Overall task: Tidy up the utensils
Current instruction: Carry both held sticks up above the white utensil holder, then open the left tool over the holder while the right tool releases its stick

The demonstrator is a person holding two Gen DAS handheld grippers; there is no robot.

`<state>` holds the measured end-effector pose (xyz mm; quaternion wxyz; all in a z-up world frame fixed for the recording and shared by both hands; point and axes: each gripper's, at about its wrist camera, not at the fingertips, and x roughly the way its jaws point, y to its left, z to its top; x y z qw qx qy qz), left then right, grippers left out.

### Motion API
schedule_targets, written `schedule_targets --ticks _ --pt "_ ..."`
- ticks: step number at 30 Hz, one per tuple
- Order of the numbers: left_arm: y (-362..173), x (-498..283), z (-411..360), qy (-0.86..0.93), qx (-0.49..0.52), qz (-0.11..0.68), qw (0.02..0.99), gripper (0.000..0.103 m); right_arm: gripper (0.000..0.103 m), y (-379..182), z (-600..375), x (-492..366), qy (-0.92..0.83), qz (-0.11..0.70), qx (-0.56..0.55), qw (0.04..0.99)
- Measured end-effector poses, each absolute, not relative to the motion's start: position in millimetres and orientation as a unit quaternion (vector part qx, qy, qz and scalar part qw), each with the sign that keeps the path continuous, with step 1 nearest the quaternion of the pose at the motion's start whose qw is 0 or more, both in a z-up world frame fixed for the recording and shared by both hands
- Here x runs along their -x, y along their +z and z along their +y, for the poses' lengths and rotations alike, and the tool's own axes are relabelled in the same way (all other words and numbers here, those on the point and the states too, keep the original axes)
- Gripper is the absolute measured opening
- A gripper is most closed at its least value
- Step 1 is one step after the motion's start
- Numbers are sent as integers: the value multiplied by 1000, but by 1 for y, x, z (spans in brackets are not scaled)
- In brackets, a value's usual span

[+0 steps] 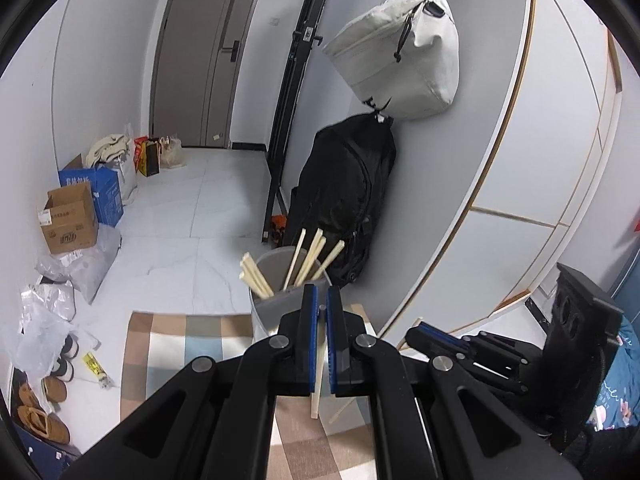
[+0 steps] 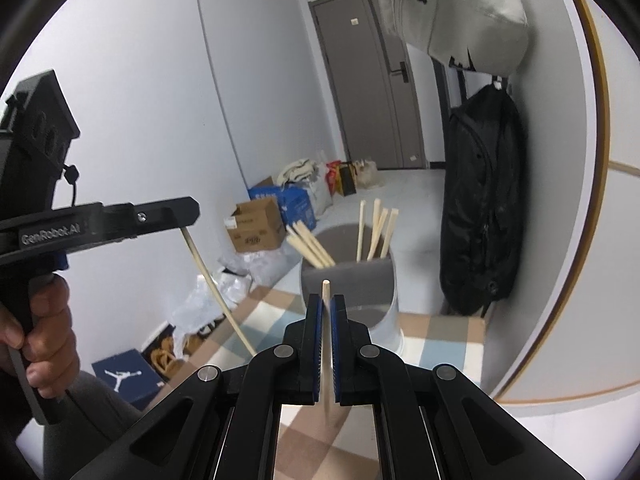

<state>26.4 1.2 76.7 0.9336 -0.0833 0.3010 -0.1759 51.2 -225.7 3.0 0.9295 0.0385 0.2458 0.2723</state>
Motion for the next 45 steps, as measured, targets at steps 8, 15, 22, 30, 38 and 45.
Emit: schedule_targets --ticks 8,15,22,30,38,45 --pt "113 -51 1 -177 77 271 943 0 3 61 -238 -73 283 194 -47 938" --pt "138 -80 6 -160 64 236 956 0 3 92 -233 -105 283 163 -52 944" --pt "133 -112 5 -152 47 239 958 0 3 105 -217 -137 283 146 -37 947" --pt "114 -133 6 -152 41 256 954 0 3 97 -197 -156 290 150 -18 945" --pt "92 -144 11 -166 55 269 947 0 3 77 -186 -165 296 167 -2 941" --pt "73 -148 11 -172 52 281 943 0 3 45 -174 -173 309 201 5 930"
